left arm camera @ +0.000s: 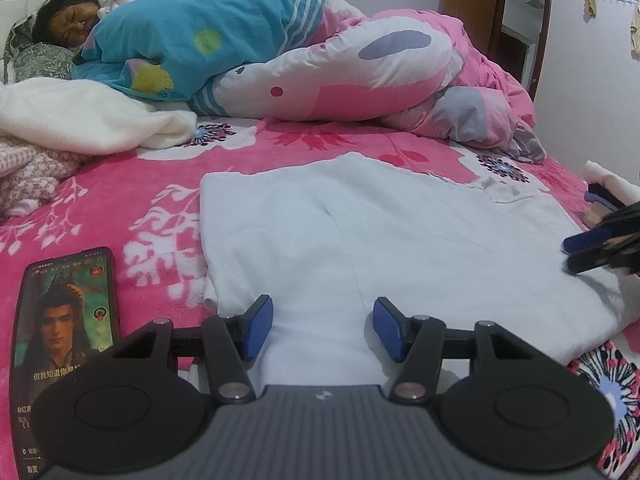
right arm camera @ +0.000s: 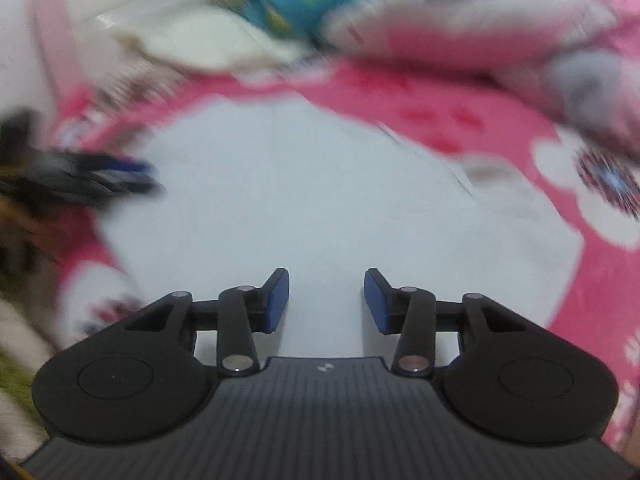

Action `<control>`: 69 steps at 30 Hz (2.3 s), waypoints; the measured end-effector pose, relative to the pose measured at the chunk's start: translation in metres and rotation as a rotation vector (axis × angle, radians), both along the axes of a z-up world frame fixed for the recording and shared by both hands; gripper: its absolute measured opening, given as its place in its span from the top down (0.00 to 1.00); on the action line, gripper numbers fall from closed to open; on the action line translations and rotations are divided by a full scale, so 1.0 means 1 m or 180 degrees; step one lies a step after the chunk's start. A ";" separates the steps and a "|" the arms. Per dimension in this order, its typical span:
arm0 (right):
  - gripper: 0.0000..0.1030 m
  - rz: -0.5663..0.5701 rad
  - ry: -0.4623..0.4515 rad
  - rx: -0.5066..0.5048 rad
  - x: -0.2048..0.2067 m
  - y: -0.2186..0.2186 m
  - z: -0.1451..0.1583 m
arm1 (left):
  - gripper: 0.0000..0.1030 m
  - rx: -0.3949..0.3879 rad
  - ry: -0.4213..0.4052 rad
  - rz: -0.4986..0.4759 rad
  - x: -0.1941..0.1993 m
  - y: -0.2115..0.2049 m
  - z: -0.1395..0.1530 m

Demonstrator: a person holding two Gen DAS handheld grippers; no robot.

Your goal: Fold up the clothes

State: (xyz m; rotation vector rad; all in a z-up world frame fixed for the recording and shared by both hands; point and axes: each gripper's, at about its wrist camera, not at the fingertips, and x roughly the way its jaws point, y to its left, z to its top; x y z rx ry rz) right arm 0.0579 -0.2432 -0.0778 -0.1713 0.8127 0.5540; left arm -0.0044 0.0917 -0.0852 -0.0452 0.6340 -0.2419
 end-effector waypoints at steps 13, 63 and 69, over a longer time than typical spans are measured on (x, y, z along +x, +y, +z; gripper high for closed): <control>0.59 -0.1350 -0.0490 -0.0007 0.047 -0.061 0.007 | 0.44 -0.0027 -0.0007 -0.0026 0.001 0.003 -0.001; 0.01 -0.0558 -0.0317 0.0106 -0.077 0.125 0.001 | 0.36 -0.0053 0.0631 0.0271 -0.062 -0.008 0.039; 0.01 -0.0568 -0.0332 0.0011 -0.078 0.120 -0.024 | 0.35 0.0014 0.0765 0.0335 -0.058 -0.012 0.034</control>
